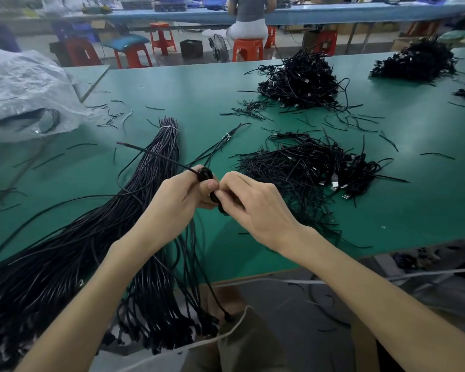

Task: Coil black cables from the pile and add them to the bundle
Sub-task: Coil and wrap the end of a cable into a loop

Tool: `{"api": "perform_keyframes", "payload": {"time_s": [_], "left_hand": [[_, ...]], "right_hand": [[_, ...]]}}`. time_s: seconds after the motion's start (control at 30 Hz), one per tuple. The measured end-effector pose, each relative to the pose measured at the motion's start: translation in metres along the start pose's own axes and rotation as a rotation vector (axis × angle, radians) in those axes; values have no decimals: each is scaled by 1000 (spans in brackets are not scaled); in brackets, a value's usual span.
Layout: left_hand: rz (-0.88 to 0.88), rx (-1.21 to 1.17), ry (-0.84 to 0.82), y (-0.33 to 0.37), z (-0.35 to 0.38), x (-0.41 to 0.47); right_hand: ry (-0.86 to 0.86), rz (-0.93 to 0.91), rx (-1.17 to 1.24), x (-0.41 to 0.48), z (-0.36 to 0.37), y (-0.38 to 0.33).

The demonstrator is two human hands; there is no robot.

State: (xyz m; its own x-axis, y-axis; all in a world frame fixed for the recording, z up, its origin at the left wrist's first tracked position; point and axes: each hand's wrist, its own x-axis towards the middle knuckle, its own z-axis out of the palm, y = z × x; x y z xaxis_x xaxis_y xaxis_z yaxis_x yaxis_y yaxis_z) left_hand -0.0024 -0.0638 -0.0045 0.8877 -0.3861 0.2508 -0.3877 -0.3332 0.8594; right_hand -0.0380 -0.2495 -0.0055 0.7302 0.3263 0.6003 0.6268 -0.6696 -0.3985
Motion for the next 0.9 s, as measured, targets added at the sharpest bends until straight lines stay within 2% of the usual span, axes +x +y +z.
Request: {"api": "perform_keyframes", "payload": {"time_s": [0.23, 0.4, 0.5, 0.63, 0.7, 0.8, 0.9], "left_hand": [[81, 1, -14, 0, 5, -4], [95, 148, 57, 8, 7, -5], [-41, 90, -1, 10, 4, 0], [-389, 59, -208, 7, -3, 4], [-528, -7, -265, 3, -5, 3], [-604, -39, -313, -6, -5, 1], [-627, -29, -295, -15, -4, 0]], "right_hand": [[-11, 18, 48, -2, -1, -1], [5, 7, 44, 0, 0, -2], [21, -73, -43, -1, 3, 2], [-8, -330, -357, -7, 17, 14], [-10, -445, -429, -10, 25, 20], [-13, -527, -438, -14, 35, 29], [-24, -494, -413, -17, 42, 31]]}}
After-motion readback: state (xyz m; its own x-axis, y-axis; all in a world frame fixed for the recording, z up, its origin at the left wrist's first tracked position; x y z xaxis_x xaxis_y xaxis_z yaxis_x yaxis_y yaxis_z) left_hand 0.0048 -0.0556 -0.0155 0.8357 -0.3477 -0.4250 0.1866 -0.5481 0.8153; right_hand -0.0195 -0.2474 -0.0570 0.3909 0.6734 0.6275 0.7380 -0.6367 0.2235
